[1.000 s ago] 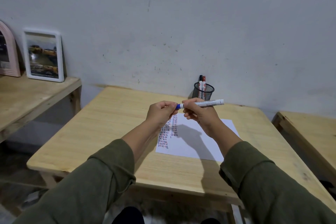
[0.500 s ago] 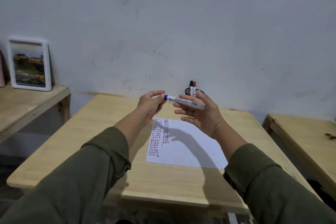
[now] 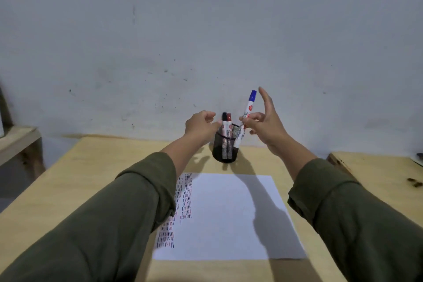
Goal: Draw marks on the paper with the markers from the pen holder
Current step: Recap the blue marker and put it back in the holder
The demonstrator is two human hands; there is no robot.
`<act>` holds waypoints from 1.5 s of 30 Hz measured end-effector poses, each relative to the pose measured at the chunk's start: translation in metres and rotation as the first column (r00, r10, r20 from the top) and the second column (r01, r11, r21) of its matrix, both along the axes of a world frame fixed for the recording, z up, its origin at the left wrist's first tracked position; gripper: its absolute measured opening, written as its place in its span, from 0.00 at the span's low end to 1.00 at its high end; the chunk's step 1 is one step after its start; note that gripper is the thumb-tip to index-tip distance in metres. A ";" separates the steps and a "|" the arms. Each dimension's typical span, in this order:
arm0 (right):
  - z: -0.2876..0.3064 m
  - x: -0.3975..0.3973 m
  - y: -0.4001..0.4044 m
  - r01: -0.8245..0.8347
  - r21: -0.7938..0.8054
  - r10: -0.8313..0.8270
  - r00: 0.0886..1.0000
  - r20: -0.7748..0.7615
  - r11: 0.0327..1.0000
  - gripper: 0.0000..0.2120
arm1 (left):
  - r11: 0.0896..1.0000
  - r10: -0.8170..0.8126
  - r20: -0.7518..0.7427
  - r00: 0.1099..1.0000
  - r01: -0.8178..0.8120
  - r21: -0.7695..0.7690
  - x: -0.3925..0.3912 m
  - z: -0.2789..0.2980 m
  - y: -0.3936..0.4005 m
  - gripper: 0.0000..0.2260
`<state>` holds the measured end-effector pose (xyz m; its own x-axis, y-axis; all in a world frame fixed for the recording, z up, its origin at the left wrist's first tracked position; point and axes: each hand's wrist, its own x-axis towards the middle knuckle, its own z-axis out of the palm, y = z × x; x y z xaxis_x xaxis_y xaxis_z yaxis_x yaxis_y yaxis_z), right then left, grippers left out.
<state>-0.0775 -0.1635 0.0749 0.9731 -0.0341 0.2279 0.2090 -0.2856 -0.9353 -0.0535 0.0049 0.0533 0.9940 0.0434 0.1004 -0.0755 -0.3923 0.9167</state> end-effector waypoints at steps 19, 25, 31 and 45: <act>-0.048 0.086 -0.010 0.133 -0.370 -0.107 0.990 0.090 0.920 0.33 | 0.969 -0.069 -0.059 0.996 0.081 0.233 0.048 -0.046 -0.013 0.25; -0.057 0.093 -0.005 0.108 -0.456 -0.075 0.993 0.090 0.884 0.30 | 0.981 -0.076 -0.039 0.996 0.082 0.174 0.046 -0.045 -0.015 0.23; -0.063 0.101 -0.002 0.136 -0.534 -0.071 0.987 0.142 0.835 0.28 | 0.989 -0.074 -0.051 0.996 0.080 0.122 0.048 -0.048 -0.013 0.24; -0.061 0.112 -0.005 0.145 -0.658 -0.048 0.985 0.163 0.739 0.24 | 0.995 -0.068 -0.058 0.996 0.073 0.073 0.051 -0.051 -0.015 0.25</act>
<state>0.0348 -0.1681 0.0144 0.9339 0.0808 0.3484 0.2473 -0.8496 -0.4658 -0.0025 -0.0100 0.0021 0.9984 -0.0325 0.0454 -0.0552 -0.4554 0.8886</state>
